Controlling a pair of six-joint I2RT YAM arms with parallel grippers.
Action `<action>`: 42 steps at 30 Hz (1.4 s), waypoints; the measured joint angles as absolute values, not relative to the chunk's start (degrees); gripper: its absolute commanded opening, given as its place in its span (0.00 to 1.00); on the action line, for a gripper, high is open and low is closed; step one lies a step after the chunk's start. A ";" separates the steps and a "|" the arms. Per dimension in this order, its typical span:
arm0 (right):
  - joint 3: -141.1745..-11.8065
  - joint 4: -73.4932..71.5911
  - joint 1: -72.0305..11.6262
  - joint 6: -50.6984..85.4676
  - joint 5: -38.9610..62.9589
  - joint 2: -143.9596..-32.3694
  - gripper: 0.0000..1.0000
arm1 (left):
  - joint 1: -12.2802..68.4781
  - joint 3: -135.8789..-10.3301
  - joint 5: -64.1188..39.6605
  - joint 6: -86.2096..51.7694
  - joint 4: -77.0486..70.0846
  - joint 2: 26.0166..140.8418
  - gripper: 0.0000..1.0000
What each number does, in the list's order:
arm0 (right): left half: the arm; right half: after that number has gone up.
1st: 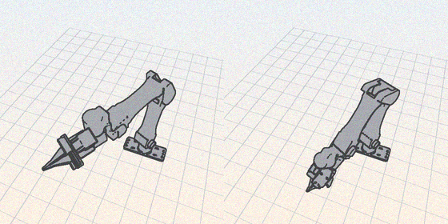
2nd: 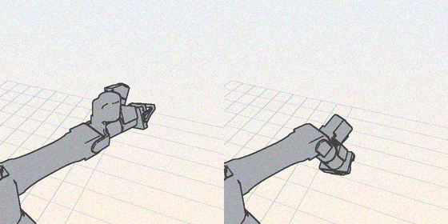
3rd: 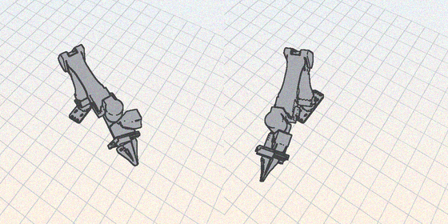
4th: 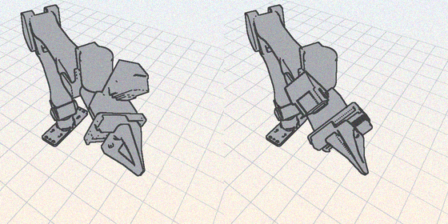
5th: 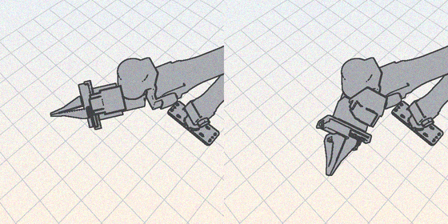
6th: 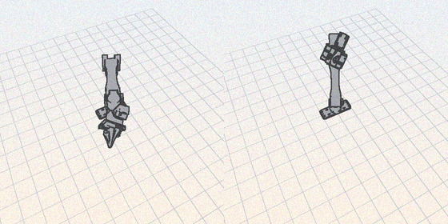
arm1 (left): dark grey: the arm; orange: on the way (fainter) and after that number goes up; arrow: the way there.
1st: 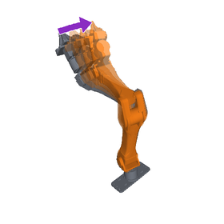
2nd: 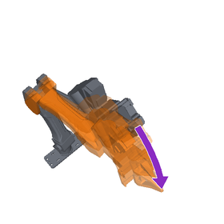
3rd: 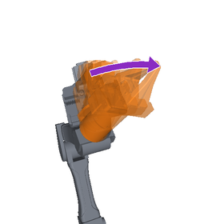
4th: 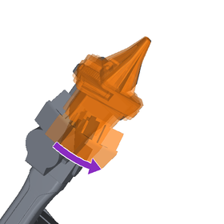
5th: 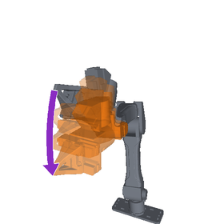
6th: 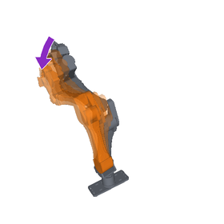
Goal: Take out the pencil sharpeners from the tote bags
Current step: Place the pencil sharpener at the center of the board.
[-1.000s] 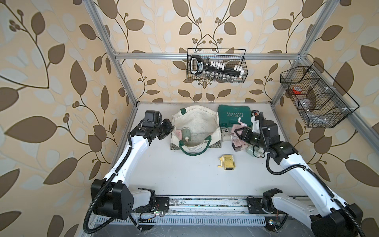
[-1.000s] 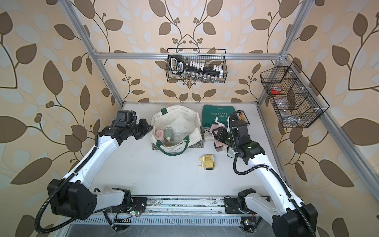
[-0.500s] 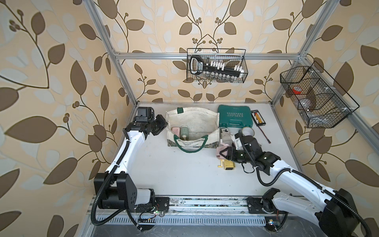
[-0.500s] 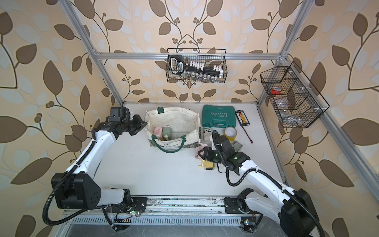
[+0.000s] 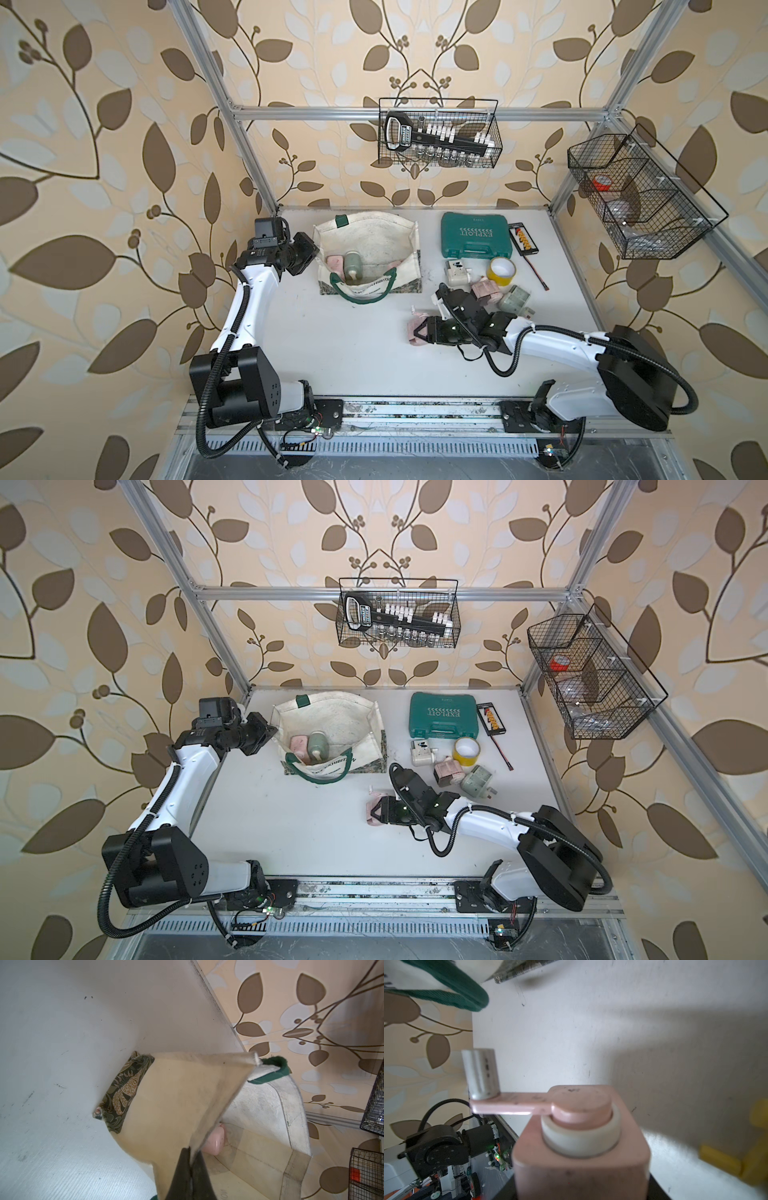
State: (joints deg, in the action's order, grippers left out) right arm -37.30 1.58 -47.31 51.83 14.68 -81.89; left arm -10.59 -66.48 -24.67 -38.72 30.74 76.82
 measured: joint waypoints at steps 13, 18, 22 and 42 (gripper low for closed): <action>-38.59 -6.63 -47.46 54.70 19.59 -89.25 0.55 | -10.59 -63.37 -27.03 -39.11 27.97 75.26 0.00; -38.59 -7.03 -47.46 55.13 19.90 -89.58 0.64 | -10.59 -63.37 -27.07 -39.11 27.94 75.26 0.00; -38.59 -7.05 -47.44 55.05 19.94 -90.08 0.67 | -10.59 -63.37 -27.07 -39.11 27.92 75.26 0.00; -40.16 -2.76 -46.85 51.59 16.36 -90.08 0.74 | -10.59 -63.37 -27.18 -39.11 27.92 75.26 0.00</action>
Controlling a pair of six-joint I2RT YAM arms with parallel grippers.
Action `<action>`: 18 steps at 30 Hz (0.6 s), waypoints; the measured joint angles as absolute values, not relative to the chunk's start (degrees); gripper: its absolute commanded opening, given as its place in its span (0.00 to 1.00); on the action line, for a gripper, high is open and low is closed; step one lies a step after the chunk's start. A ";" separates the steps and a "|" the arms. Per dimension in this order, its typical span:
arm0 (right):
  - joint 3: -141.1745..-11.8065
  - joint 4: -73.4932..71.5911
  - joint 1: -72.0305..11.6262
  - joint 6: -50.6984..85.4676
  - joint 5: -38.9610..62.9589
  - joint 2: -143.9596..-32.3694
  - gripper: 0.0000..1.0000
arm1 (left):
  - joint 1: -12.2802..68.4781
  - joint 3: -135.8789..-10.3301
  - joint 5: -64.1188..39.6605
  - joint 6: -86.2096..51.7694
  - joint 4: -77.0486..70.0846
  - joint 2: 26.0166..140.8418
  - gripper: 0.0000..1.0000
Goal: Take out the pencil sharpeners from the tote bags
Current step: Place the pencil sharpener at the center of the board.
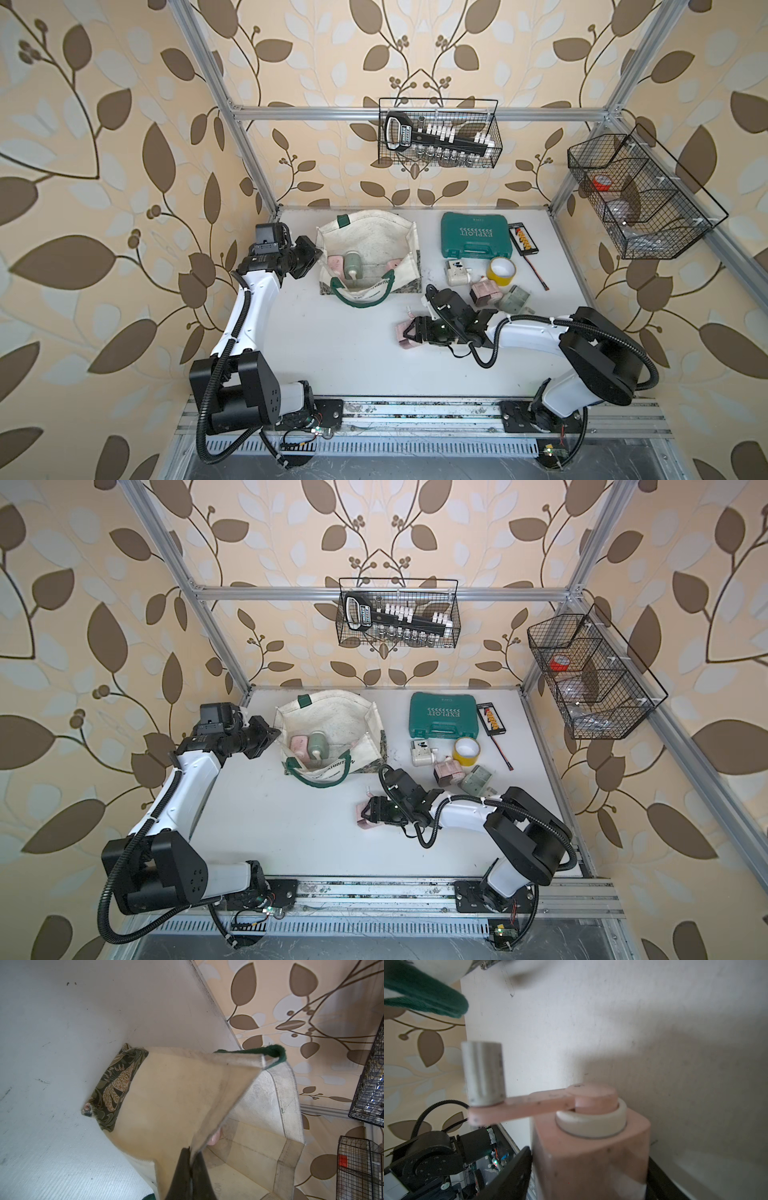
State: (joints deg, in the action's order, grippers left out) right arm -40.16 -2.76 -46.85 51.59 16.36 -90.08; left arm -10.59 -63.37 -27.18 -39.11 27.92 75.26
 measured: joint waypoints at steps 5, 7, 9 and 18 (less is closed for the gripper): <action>-41.60 0.43 -46.85 50.09 13.58 -90.08 0.82 | -10.59 -62.96 -27.66 -39.11 27.62 75.24 0.00; -42.04 1.48 -46.85 49.65 12.84 -90.08 0.83 | -10.59 -62.67 -28.05 -39.11 27.46 75.24 0.00; -42.44 2.33 -46.85 49.30 12.40 -90.08 0.85 | -10.59 -62.54 -28.14 -39.11 27.29 75.24 0.00; -44.29 5.15 -46.85 47.92 11.68 -90.94 0.88 | -10.59 -62.46 -28.16 -39.11 27.16 75.07 0.00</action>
